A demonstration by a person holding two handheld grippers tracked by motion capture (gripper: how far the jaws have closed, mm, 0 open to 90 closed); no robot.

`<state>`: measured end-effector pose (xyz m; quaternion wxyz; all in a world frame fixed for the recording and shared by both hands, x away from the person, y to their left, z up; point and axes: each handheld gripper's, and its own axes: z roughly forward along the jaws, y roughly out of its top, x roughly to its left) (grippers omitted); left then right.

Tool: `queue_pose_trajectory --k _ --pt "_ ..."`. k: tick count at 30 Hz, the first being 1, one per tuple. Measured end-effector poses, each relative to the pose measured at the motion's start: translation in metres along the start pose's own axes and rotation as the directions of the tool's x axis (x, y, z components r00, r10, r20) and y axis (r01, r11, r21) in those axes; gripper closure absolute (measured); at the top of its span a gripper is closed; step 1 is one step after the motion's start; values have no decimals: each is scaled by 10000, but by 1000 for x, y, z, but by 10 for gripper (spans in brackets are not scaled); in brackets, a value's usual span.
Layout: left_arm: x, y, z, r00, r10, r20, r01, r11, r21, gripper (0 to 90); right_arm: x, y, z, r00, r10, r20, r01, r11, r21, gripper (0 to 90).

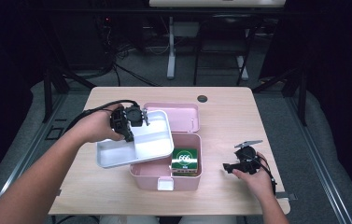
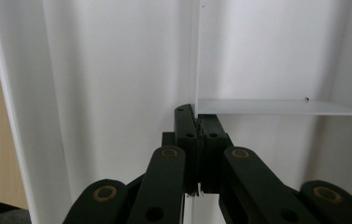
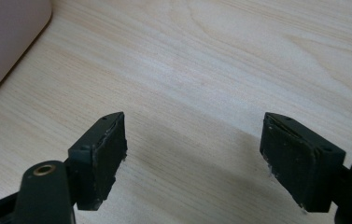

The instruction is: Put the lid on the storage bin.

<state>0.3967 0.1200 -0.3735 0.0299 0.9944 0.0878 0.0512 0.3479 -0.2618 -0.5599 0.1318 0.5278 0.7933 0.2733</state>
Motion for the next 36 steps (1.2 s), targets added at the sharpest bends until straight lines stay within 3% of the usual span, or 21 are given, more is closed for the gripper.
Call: queue_pose_trajectory --k 5,7,11,16,21,25,30,36 --pt "-3 7 3 9999 139 28 -138 9996 -266 891 0 0 0 10000 -78 9 78 10000 46 224" --pt "-4 10 3 9997 186 -187 -193 9991 -366 891 0 0 1 10000 -93 8 93 9999 55 225" --pt "-6 16 5 9996 278 -96 -283 9981 -544 891 0 0 1 10000 -89 -7 89 9999 55 224" --pt "-15 27 7 9979 611 -202 -621 9964 -570 891 2 1 2 10000 -50 -31 50 10000 31 224" --pt "-26 41 12 9927 1029 -630 -1055 9937 -384 891 2 1 2 9999 -100 -44 101 9999 93 224" --pt "-36 56 19 9883 1342 -731 -1369 9900 -338 891 2 1 3 9999 -112 -58 113 9999 56 225" --pt "-39 64 23 9861 1467 -784 -1477 9890 -76 891 2 1 3 9999 -122 -82 122 9999 96 225" --pt "-44 75 26 9855 1507 -781 -1537 9875 -339 891 3 1 4 9998 -199 -91 201 9996 199 224"
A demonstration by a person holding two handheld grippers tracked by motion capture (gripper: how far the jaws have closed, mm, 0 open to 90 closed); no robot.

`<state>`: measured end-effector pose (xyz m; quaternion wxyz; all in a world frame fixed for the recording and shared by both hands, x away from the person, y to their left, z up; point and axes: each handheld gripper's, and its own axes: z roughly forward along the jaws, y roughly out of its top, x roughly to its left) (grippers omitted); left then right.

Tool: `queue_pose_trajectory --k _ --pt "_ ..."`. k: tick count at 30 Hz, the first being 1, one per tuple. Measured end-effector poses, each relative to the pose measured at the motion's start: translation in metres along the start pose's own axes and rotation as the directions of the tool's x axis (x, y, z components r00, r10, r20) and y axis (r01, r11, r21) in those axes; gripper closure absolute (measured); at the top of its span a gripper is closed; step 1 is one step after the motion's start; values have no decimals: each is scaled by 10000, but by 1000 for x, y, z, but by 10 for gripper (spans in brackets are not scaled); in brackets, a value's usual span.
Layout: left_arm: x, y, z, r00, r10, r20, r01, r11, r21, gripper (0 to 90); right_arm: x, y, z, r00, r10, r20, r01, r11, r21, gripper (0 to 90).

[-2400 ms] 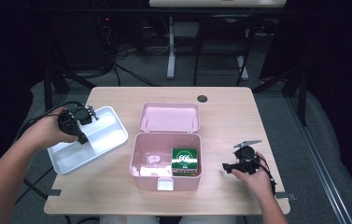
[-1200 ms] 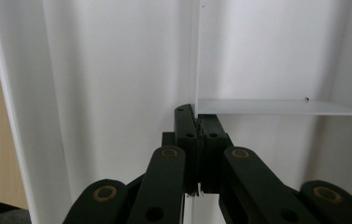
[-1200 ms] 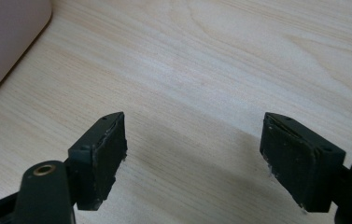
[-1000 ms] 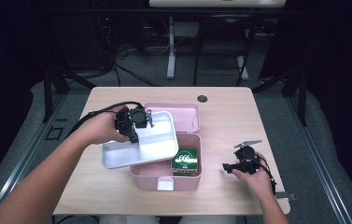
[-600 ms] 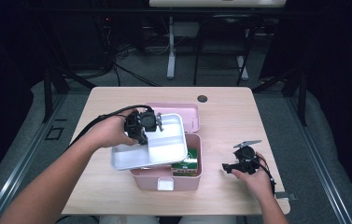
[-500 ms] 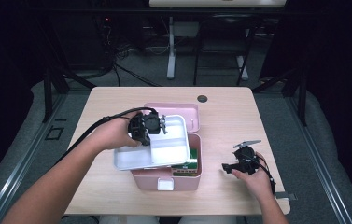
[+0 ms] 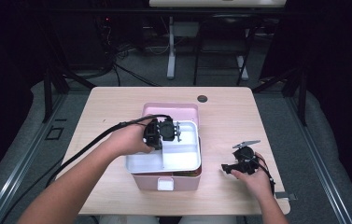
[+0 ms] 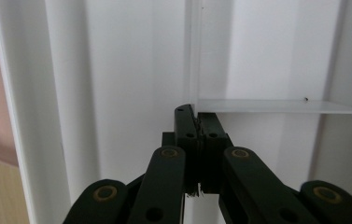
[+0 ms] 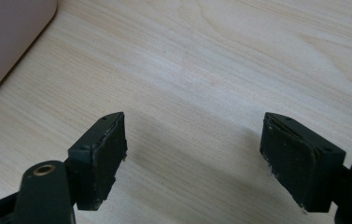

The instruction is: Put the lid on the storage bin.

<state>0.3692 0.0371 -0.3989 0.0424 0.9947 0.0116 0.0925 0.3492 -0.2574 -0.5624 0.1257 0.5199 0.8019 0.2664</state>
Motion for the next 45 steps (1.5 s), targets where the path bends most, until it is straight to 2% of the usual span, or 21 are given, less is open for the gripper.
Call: queue_pose_trajectory --k 2,6,11,16,24,28,30,31,33,34,35,37,39,45 --pt "-1 2 2 10000 77 21 -77 10000 -55 891 1 0 0 10000 -19 -37 19 10000 -56 224" --pt "-3 3 6 9998 190 6 -190 9995 256 891 0 0 0 10000 -12 -22 12 10000 -78 224" --pt "-5 4 9 9996 268 -47 -266 9992 296 891 1 0 0 10000 -29 -47 29 10000 -66 224" --pt "-7 6 13 9990 436 -72 -434 9986 313 891 1 0 0 10000 -45 -38 45 10000 -14 224" --pt "-5 5 18 9992 388 30 -388 9992 132 888 1 0 0 10000 -38 -52 38 10000 -10 224" --pt "-5 0 22 9998 169 142 -168 9998 -120 867 0 0 0 10000 -38 -39 38 10000 -27 224" --pt "-6 -3 20 9999 68 -141 -70 9998 -171 827 0 0 0 10000 -9 -25 8 10000 -37 224" --pt "-7 -5 17 9998 13 -188 -18 9997 -243 798 0 0 0 10000 5 -32 -5 10000 -87 224" --pt "-7 -9 15 9998 -89 -165 80 9986 -514 794 0 0 0 10000 16 -28 -16 9999 -152 224" --pt "-7 -12 14 9997 -233 -30 231 9986 -474 793 0 0 0 10000 29 -44 -30 9998 -180 224" --pt "-7 -12 14 9997 -233 -30 231 9986 -474 786 0 0 0 10000 29 -44 -30 9998 -180 224" --pt "-5 -22 15 9987 -499 -85 494 9976 -477 774 1 1 -2 10000 -33 -14 33 9996 -283 224" --pt "-5 -29 14 9958 -914 27 913 9929 -768 765 1 2 -4 10000 -28 -25 27 9993 -365 224" --pt "-5 -51 14 9887 -1497 88 1494 9785 -1420 735 4 7 -8 9996 -260 -58 256 9977 -630 230"
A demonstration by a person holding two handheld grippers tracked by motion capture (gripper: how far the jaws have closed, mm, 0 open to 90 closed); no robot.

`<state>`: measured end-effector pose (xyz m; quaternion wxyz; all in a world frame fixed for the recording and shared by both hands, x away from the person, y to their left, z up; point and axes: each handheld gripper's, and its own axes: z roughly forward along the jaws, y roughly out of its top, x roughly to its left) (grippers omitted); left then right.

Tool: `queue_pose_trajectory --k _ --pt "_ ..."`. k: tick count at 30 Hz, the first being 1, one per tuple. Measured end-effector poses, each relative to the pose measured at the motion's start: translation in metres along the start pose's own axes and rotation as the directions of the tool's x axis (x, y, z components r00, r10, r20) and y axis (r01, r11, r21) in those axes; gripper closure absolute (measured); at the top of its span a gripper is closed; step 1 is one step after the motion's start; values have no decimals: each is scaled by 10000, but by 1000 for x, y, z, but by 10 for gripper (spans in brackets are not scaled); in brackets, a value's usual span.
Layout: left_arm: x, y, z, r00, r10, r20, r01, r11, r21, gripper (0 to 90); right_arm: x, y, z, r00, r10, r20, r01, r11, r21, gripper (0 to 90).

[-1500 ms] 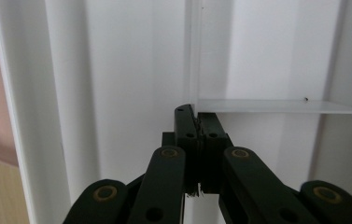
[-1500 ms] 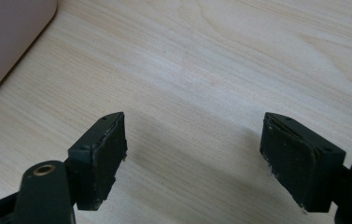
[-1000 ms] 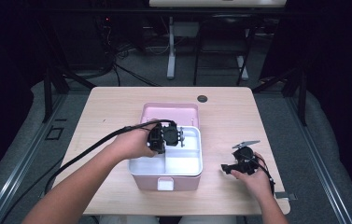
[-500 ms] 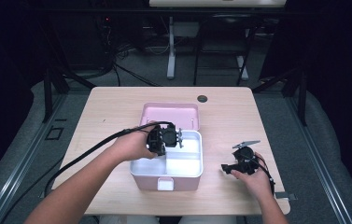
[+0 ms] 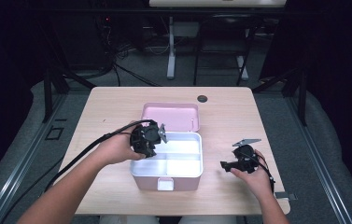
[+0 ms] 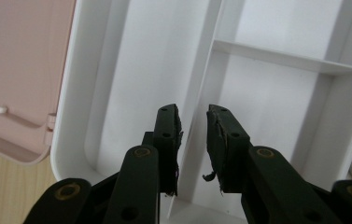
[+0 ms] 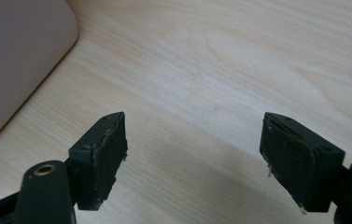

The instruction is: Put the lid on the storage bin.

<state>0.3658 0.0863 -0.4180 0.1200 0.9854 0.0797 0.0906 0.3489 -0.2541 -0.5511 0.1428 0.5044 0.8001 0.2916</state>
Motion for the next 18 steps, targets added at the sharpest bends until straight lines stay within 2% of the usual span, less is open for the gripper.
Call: queue_pose_trajectory --k 2,4,8,10,12,13,15,18 --pt "2 -6 -1 9998 -217 -43 216 9993 -308 720 1 3 -2 9999 -158 -17 157 9997 -180 245" --pt "4 -12 -1 9992 -398 -105 390 9971 -659 698 3 6 -5 9992 -272 -289 258 9985 -492 246" --pt "3 -16 1 9990 -439 -67 431 9951 -892 706 8 15 -9 9974 -551 -467 512 9953 -819 252" --pt "4 -17 3 9986 -520 -17 515 9930 -1066 710 10 21 -11 9968 -683 -403 642 9932 -971 277" --pt "4 -19 4 9986 -521 -72 512 9936 -1008 716 11 26 -14 9974 -621 -354 575 9911 -1200 304" --pt "4 -20 5 9981 -610 -54 600 9918 -1131 716 11 30 -15 9974 -567 -443 507 9906 -1269 356" --pt "5 -23 8 9977 -669 63 672 9900 -1243 715 11 36 -18 9969 -574 -539 475 9843 -1698 408" --pt "7 -28 12 9963 -825 237 850 9872 -1352 723 14 48 -25 9958 -459 -790 286 9780 -2068 458"
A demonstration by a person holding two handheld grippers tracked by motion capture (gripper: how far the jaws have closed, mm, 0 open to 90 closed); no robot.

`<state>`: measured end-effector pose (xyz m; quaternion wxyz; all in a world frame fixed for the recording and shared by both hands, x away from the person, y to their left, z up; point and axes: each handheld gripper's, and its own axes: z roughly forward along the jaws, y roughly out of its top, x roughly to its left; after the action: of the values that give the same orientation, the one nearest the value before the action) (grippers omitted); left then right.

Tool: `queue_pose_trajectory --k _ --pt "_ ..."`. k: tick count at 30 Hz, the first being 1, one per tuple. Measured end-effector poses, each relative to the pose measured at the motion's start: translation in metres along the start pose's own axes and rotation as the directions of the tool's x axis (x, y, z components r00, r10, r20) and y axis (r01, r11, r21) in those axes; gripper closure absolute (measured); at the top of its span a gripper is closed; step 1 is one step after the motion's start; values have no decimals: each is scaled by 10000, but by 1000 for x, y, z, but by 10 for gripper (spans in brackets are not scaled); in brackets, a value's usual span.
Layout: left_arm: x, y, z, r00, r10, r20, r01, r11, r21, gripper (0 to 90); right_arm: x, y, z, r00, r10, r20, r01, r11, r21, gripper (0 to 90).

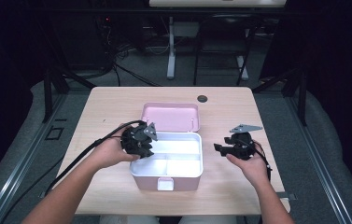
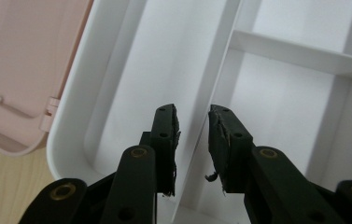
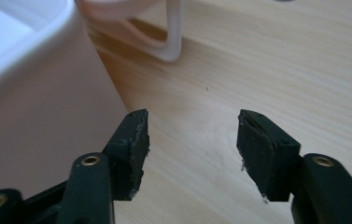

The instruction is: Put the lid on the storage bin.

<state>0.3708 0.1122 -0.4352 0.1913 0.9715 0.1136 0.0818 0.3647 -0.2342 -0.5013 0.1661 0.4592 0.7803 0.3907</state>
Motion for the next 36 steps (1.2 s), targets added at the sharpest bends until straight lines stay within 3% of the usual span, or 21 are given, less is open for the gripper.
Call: queue_pose_trajectory --k 6,9,12,17,23,30,36 --pt "0 -9 4 9995 -281 145 284 9994 -187 756 4 28 3 10000 -32 -51 32 10000 75 467" --pt "-1 -13 7 9995 -315 97 316 9994 -146 772 1 40 8 9966 530 -634 -513 9983 284 475" --pt "0 -15 8 9988 -441 207 449 9983 -367 777 1 51 13 9968 540 -595 -524 9982 280 473" --pt "-2 -14 8 9994 -321 100 324 9990 -295 778 0 64 20 9948 720 -723 -696 9969 358 474" --pt "-2 -14 8 9991 -401 165 405 9989 -237 779 3 82 31 9980 637 -57 -634 9968 494 534" --pt "-1 -14 8 9992 -367 185 372 9990 -262 780 -2 92 47 9933 1154 -79 -1141 9888 959 560" --pt "-2 -14 8 9991 -382 160 385 9990 -236 781 -3 100 57 9908 1347 154 -1356 9864 925 582"
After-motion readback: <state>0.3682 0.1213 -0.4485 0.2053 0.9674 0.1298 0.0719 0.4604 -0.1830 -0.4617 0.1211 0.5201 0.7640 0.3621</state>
